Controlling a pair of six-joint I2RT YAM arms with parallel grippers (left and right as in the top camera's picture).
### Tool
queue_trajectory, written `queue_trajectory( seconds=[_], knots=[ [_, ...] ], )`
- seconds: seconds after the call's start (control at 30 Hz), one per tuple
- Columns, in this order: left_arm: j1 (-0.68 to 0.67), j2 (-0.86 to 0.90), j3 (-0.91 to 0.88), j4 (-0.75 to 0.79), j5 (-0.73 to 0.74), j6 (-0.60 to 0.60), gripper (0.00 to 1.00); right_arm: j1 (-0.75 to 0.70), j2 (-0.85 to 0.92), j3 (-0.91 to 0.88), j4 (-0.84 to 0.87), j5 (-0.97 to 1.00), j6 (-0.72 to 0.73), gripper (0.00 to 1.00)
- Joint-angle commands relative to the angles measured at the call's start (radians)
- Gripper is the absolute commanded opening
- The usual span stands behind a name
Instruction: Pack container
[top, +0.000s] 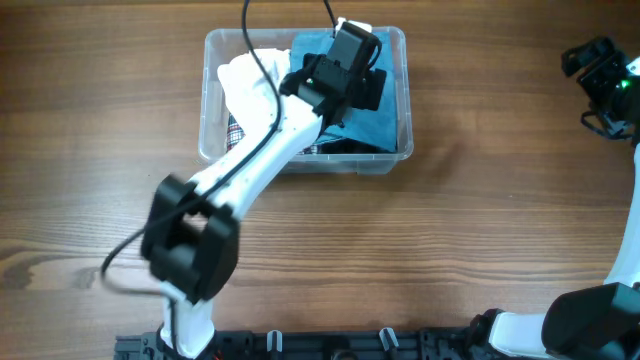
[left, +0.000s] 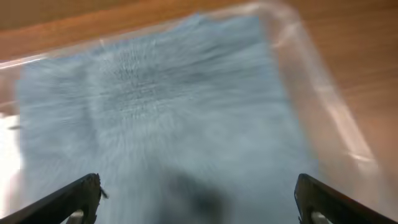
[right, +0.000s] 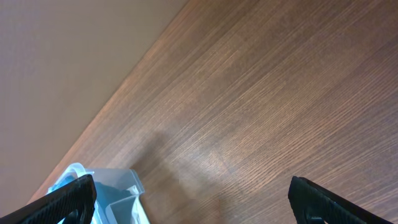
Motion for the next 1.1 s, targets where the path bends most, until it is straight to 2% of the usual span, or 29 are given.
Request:
queue_trajectory(
  seconds=[0.0, 0.17, 0.3, 0.4, 0.57, 0.67, 0.8, 0.93, 1.07],
  knots=[
    [-0.008, -0.232, 0.0, -0.105, 0.021, -0.008, 1.0, 0.004, 0.012, -0.002, 0.002, 0.006, 0.007, 1.0],
    [-0.008, -0.399, 0.0, -0.29, 0.024, -0.008, 1.0, 0.004, 0.012, -0.002, 0.002, 0.006, 0.007, 1.0],
    [-0.001, -0.483, 0.0, -0.518, -0.014, -0.01, 1.0, 0.004, 0.012, -0.002, 0.002, 0.006, 0.007, 1.0],
    [0.018, -0.557, 0.0, -0.655, -0.068, -0.087, 1.0, 0.004, 0.012, -0.002, 0.002, 0.006, 0.007, 1.0],
    [0.026, -0.672, -0.001, -0.755, -0.088, -0.095, 1.0, 0.004, 0.012, -0.002, 0.002, 0.006, 0.007, 1.0],
    [0.048, -0.741, -0.008, -0.731, -0.107, -0.095, 1.0, 0.004, 0.012, -0.002, 0.002, 0.006, 0.007, 1.0],
    [0.145, -0.857, -0.08, -0.594, -0.083, -0.087, 1.0, 0.004, 0.012, -0.002, 0.002, 0.006, 0.007, 1.0],
    [0.331, -1.035, -0.301, -0.364, 0.037, -0.084, 1.0, 0.004, 0.012, -0.002, 0.002, 0.006, 0.007, 1.0],
    [0.52, -1.288, -0.686, 0.01, 0.198, -0.084, 1.0, 0.004, 0.012, -0.002, 0.002, 0.006, 0.007, 1.0]
  ],
)
